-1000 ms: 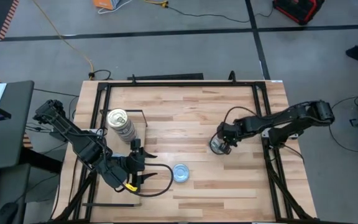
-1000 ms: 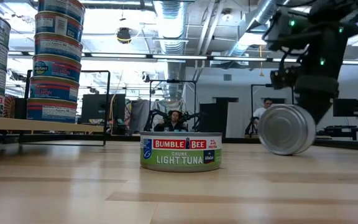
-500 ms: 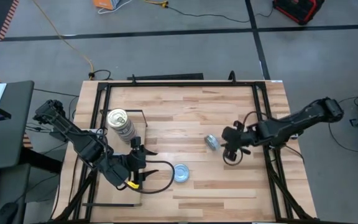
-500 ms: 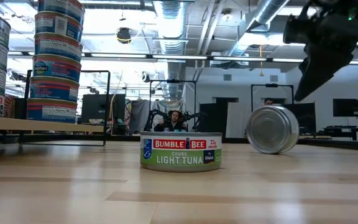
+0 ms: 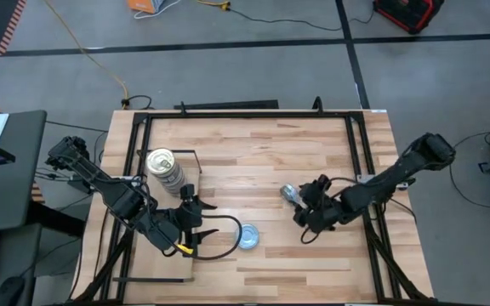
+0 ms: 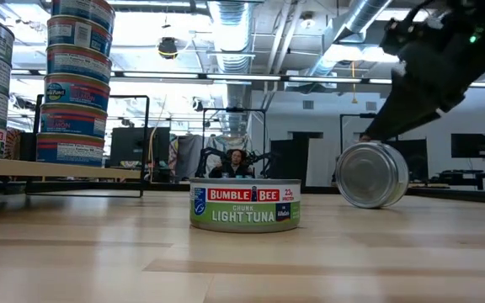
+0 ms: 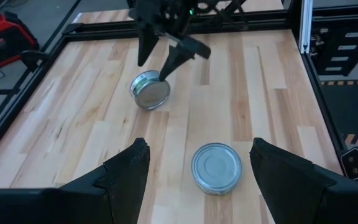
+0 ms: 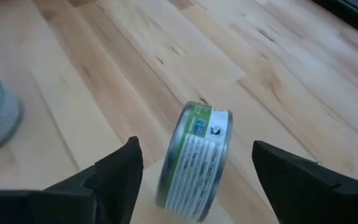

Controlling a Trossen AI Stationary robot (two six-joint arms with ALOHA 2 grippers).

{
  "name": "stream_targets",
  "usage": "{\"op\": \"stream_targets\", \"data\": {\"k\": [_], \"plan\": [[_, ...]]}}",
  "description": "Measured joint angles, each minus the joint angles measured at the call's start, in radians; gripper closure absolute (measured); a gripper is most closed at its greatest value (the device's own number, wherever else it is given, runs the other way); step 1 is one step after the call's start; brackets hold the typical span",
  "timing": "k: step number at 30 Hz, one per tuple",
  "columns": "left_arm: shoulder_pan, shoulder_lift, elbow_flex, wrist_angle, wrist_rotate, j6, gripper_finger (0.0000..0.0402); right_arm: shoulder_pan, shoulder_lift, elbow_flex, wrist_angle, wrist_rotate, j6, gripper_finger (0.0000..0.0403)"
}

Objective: Stack canned seafood by type on shelf
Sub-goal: Stack the right green and white tuna can on the green and white tuna can on the shelf

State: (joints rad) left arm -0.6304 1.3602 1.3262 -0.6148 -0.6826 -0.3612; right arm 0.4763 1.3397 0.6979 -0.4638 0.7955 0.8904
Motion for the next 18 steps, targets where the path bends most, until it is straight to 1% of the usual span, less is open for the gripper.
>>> {"op": "stream_targets", "data": {"k": [8,12,15,18], "plan": [[0.000,0.000,0.000,-0.002,0.033,-0.003,0.0137,0.002,0.075,0.000,-0.026,0.003,0.101,0.0077],[0.000,0.000,0.000,-0.003,0.046,-0.002,0.0137,0.016,0.104,0.000,-0.019,0.002,0.107,0.0080],[0.000,0.000,0.000,-0.004,0.049,-0.002,0.0137,0.018,0.138,0.000,-0.008,-0.008,0.107,0.0093],[0.000,0.000,0.000,-0.005,0.049,-0.002,0.0137,0.022,0.183,0.000,-0.002,-0.012,0.107,0.0121]]}}
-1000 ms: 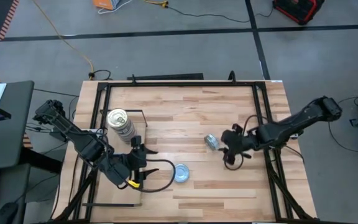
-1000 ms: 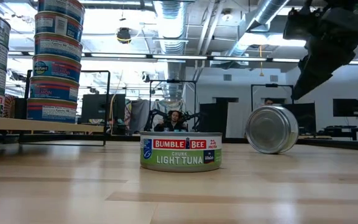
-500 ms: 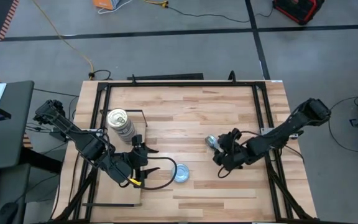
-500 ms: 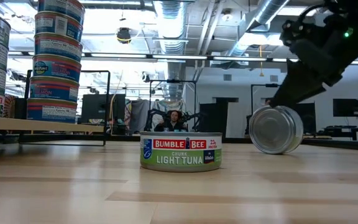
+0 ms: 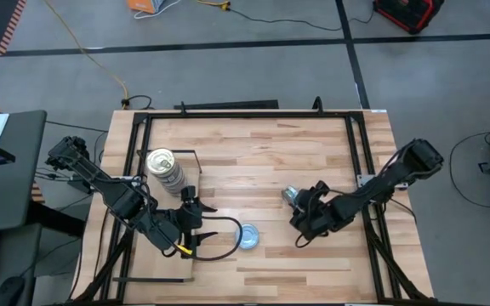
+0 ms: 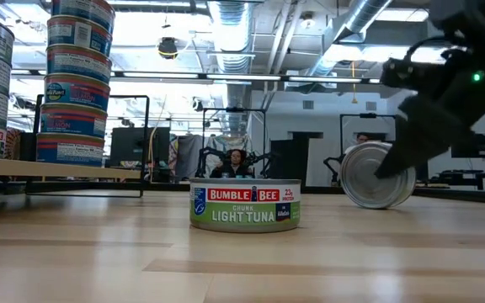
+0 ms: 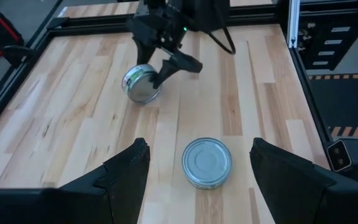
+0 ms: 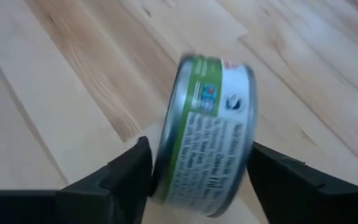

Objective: Stack canned seafood by type on shelf
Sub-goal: Stack the right green and white tuna can on the green and white tuna can on the shelf

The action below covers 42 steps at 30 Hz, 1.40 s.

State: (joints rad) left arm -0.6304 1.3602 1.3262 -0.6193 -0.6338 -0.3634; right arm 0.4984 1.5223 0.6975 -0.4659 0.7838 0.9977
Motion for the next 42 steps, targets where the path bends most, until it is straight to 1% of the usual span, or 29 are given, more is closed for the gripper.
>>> {"op": "stream_targets", "data": {"k": [5,8,9,12,15,18,22,25,27,30,34,42], "plan": [[0.002,0.023,0.000,0.000,-0.002,0.000,0.0137,0.000,0.055,0.000,0.014,0.000,-0.013,0.0190],[0.012,0.053,0.000,0.003,0.001,0.001,0.0137,0.001,0.069,0.000,0.057,0.001,-0.079,0.0239],[0.017,0.065,0.000,0.004,0.011,0.003,0.0137,0.006,0.069,0.000,0.078,0.000,-0.117,0.0244],[0.039,0.104,0.000,0.003,0.052,0.012,0.0137,0.025,0.060,-0.001,0.170,0.018,-0.273,0.0244],[0.060,0.131,0.000,0.006,0.056,0.043,0.0137,0.033,0.032,-0.001,0.276,0.054,-0.425,0.0244],[0.083,0.149,0.000,0.027,0.051,0.079,0.0137,0.032,0.008,-0.001,0.409,0.061,-0.604,0.0244],[0.110,0.156,0.001,0.086,0.046,0.135,0.0137,0.038,-0.004,0.000,0.668,0.060,-0.847,0.0240],[0.117,0.167,0.000,0.128,0.046,0.190,0.0137,0.044,0.002,0.001,0.874,0.024,-1.007,0.0237],[0.127,0.181,0.001,0.182,0.046,0.224,0.0137,0.044,0.003,0.001,0.967,0.001,-1.089,0.0238],[0.128,0.203,0.000,0.221,0.048,0.255,0.0136,0.042,0.003,0.001,1.042,-0.024,-1.153,0.0240],[0.133,0.212,0.000,0.260,0.022,0.281,0.0128,0.042,0.003,0.019,1.046,-0.029,-1.190,0.0238],[0.159,0.212,0.000,0.313,0.027,0.331,0.0081,0.035,0.003,0.035,1.054,-0.048,-1.202,0.0238]]}}
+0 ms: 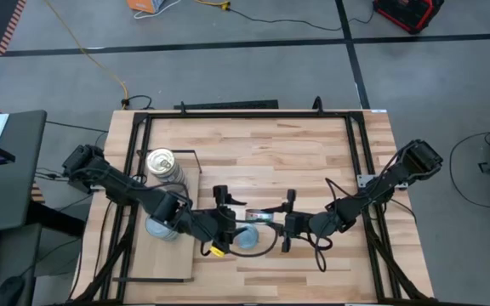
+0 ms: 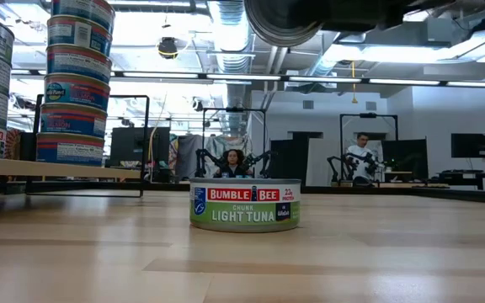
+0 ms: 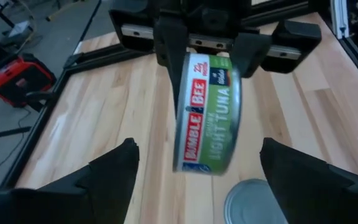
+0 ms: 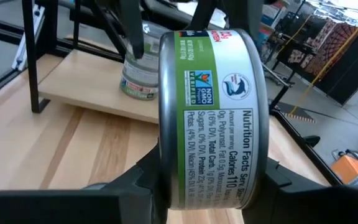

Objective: Stack canned seafood by type on shelf
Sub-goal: Stack the right green and white tuna can on the green and white tuna can on the shelf

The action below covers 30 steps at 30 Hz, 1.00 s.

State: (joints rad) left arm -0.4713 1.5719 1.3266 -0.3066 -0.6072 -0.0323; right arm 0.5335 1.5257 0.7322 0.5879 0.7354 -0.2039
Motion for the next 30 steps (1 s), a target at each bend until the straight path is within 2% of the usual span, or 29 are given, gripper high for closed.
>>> {"op": "stream_targets", "data": {"k": [6,11,17,21,24,30], "plan": [[0.024,0.000,0.000,0.040,0.034,0.051,0.0073,0.000,0.000,0.000,0.086,-0.030,-0.061,0.0238],[0.034,0.000,0.000,0.035,0.053,0.074,0.0090,0.001,0.000,0.000,0.165,-0.032,-0.125,0.0238],[0.034,0.001,0.000,0.086,0.053,0.139,0.0155,-0.028,0.000,0.000,0.243,-0.126,-0.161,0.0237],[0.034,0.001,0.000,0.139,0.053,0.186,0.0223,-0.054,0.000,0.000,0.271,-0.174,-0.163,0.0232],[0.022,-0.009,0.000,0.122,0.047,0.197,0.0279,-0.064,-0.001,0.000,0.269,-0.181,-0.164,0.0212],[-0.016,-0.101,-0.001,0.012,0.024,0.172,0.0278,-0.055,-0.079,0.000,0.227,-0.184,-0.173,0.0125]]}}
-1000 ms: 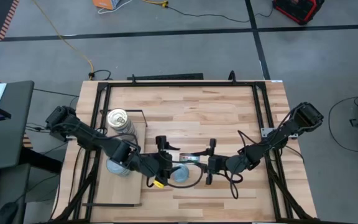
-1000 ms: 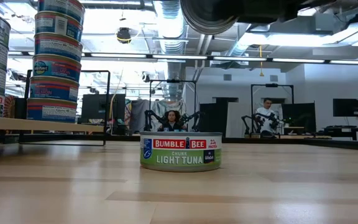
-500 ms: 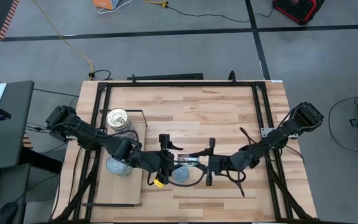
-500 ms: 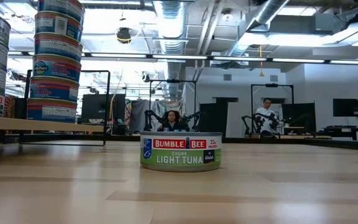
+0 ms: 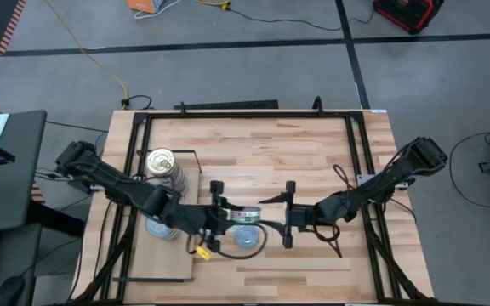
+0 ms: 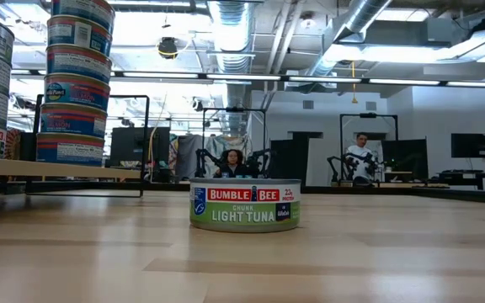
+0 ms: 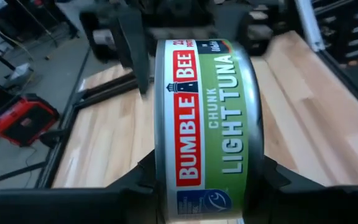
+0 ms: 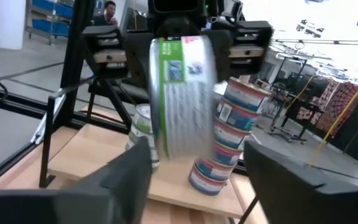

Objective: Stack canned seafood by type on shelf
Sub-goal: Stack the right green and white tuna can on the green and white tuna can on the shelf

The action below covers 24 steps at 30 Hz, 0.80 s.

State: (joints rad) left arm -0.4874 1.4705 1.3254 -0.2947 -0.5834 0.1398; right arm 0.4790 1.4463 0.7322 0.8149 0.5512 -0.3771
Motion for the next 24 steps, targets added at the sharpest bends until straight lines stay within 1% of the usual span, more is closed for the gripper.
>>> {"op": "stream_targets", "data": {"k": [2,5,8,10,14,18,21,24], "plan": [[-0.023,-0.049,0.000,-0.073,0.015,-0.028,0.0278,0.009,-0.053,0.000,-0.068,0.000,0.001,0.0098],[-0.069,-0.124,0.000,-0.203,0.079,-0.067,0.0278,0.020,-0.134,0.000,-0.176,0.001,0.009,0.0068],[-0.135,-0.195,0.000,-0.383,0.130,-0.086,0.0278,0.019,-0.200,0.000,-0.280,0.026,0.064,0.0054],[-0.183,-0.238,0.000,-0.482,0.135,-0.099,0.0278,0.018,-0.238,0.000,-0.364,0.052,0.094,0.0052],[-0.281,-0.327,0.000,-0.606,0.078,-0.075,0.0278,0.020,-0.289,0.000,-0.458,0.122,0.115,0.0060],[-0.372,-0.385,0.000,-0.705,0.034,0.011,0.0275,0.032,-0.334,0.000,-0.447,0.133,0.132,0.0073],[-0.436,-0.391,0.000,-0.794,-0.005,0.010,0.0273,0.032,-0.357,0.000,-0.437,0.133,0.178,0.0078],[-0.483,-0.374,-0.005,-0.905,-0.062,-0.024,0.0274,0.031,-0.362,0.000,-0.438,0.133,0.251,0.0080]]}}
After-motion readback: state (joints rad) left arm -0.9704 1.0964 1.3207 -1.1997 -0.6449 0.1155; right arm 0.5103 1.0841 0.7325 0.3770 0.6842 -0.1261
